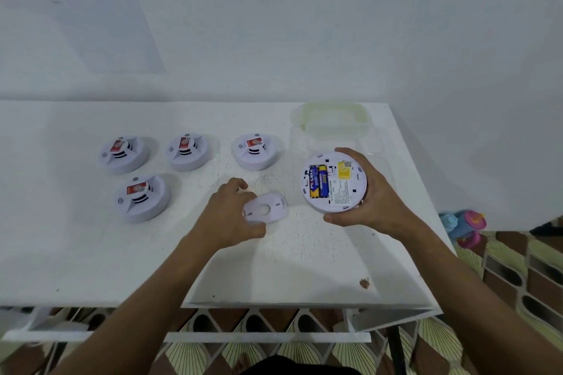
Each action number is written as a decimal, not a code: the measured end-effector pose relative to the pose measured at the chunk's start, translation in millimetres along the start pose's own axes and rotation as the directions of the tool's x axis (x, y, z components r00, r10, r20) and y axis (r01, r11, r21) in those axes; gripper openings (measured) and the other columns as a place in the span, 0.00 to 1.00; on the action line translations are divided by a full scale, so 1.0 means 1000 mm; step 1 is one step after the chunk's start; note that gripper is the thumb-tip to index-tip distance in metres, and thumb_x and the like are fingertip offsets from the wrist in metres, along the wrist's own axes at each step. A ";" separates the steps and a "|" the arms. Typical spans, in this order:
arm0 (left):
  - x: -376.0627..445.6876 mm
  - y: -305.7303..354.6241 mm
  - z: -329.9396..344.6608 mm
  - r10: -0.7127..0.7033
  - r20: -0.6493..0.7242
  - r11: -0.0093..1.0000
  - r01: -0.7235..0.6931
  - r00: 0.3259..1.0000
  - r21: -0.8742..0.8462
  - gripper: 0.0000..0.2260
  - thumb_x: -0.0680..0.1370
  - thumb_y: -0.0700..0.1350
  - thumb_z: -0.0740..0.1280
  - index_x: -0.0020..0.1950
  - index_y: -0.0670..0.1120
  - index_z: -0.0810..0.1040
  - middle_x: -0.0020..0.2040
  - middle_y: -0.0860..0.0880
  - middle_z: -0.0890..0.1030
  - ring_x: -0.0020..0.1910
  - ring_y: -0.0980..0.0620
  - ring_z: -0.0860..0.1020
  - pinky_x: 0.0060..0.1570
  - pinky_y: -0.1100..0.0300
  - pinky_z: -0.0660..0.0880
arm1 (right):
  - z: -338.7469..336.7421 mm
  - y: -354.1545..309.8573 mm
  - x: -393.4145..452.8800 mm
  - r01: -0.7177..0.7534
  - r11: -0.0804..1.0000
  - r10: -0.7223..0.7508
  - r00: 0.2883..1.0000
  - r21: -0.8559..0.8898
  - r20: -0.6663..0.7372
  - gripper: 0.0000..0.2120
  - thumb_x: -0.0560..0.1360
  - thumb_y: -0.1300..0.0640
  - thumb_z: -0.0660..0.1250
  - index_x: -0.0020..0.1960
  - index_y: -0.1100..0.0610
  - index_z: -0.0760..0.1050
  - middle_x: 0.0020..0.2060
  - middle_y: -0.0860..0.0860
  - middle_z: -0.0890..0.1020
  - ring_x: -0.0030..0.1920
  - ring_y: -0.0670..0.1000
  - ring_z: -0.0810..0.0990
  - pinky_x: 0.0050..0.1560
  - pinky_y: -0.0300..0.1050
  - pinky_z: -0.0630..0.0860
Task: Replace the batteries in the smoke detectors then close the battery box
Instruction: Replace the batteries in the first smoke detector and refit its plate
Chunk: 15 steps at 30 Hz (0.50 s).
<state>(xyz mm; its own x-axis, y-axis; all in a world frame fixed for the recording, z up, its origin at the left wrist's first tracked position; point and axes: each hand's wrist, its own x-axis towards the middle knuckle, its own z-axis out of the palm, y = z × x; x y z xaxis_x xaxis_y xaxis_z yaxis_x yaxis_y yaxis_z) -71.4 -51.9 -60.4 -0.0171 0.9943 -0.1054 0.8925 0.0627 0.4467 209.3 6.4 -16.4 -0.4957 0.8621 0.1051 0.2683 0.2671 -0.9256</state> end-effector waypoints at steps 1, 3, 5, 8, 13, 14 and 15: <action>0.000 -0.001 0.001 -0.002 0.006 1.000 0.002 1.000 0.001 0.27 0.59 0.65 0.65 0.48 0.48 0.81 0.60 0.49 0.71 0.55 0.48 0.72 0.51 0.55 0.72 | 0.001 -0.001 0.000 -0.002 1.000 0.002 1.000 -0.006 0.006 0.51 0.55 0.53 0.83 0.73 0.51 0.64 0.66 0.47 0.75 0.66 0.48 0.75 0.63 0.41 0.76; -0.001 -0.001 0.001 0.012 0.010 1.000 -0.012 1.000 -0.011 0.31 0.59 0.66 0.62 0.53 0.48 0.81 0.61 0.48 0.71 0.58 0.48 0.72 0.53 0.56 0.71 | 0.004 -0.001 0.001 0.001 1.000 0.000 1.000 -0.011 0.010 0.50 0.56 0.56 0.83 0.73 0.52 0.63 0.65 0.46 0.76 0.66 0.47 0.75 0.62 0.40 0.76; -0.001 0.005 -0.005 0.035 -0.035 0.994 -0.038 0.999 -0.099 0.31 0.65 0.64 0.67 0.62 0.48 0.78 0.63 0.49 0.71 0.59 0.51 0.73 0.56 0.57 0.71 | 0.009 -0.003 0.002 -0.005 1.000 0.005 1.000 0.007 0.006 0.49 0.57 0.61 0.82 0.73 0.53 0.63 0.64 0.46 0.76 0.65 0.46 0.76 0.61 0.39 0.76; 0.000 0.024 -0.030 0.092 -0.170 0.941 -0.142 0.981 -0.307 0.23 0.73 0.53 0.72 0.66 0.51 0.75 0.59 0.56 0.76 0.52 0.60 0.77 0.53 0.63 0.74 | 0.017 -0.006 0.005 -0.009 1.000 0.008 1.000 0.010 0.009 0.49 0.57 0.62 0.82 0.73 0.52 0.63 0.64 0.45 0.76 0.64 0.43 0.76 0.59 0.35 0.76; 0.003 0.053 -0.081 0.291 -0.074 0.875 -0.296 0.954 -0.383 0.20 0.72 0.48 0.73 0.64 0.55 0.77 0.55 0.58 0.80 0.47 0.60 0.81 0.46 0.61 0.80 | 0.035 -0.011 0.014 0.012 1.000 -0.012 1.000 0.007 -0.017 0.50 0.58 0.65 0.83 0.73 0.53 0.62 0.64 0.46 0.76 0.63 0.40 0.76 0.59 0.34 0.76; 0.004 0.054 -0.087 0.321 -0.031 0.882 -0.311 0.947 -0.354 0.19 0.72 0.47 0.73 0.62 0.55 0.77 0.54 0.60 0.79 0.47 0.60 0.81 0.46 0.61 0.80 | 0.039 -0.012 0.015 0.011 1.000 -0.010 1.000 0.024 -0.027 0.49 0.58 0.64 0.82 0.73 0.54 0.62 0.64 0.48 0.77 0.64 0.44 0.77 0.60 0.37 0.77; 0.005 0.055 -0.092 0.344 0.003 0.885 -0.324 0.939 -0.333 0.19 0.72 0.46 0.74 0.61 0.54 0.77 0.53 0.62 0.79 0.47 0.60 0.80 0.47 0.60 0.80 | 0.043 -0.013 0.016 0.007 0.999 -0.006 0.999 0.039 -0.041 0.49 0.57 0.63 0.82 0.73 0.55 0.62 0.64 0.49 0.77 0.64 0.46 0.77 0.60 0.40 0.77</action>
<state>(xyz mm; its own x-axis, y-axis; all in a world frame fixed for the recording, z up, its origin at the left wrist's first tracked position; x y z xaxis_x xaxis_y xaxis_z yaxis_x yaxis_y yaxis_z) -63.7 -35.0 45.6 0.2924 0.9549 0.0522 0.6455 -0.2374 0.7259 162.5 -2.0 -17.8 -0.4632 0.8774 0.1251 0.2326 0.2566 -0.9381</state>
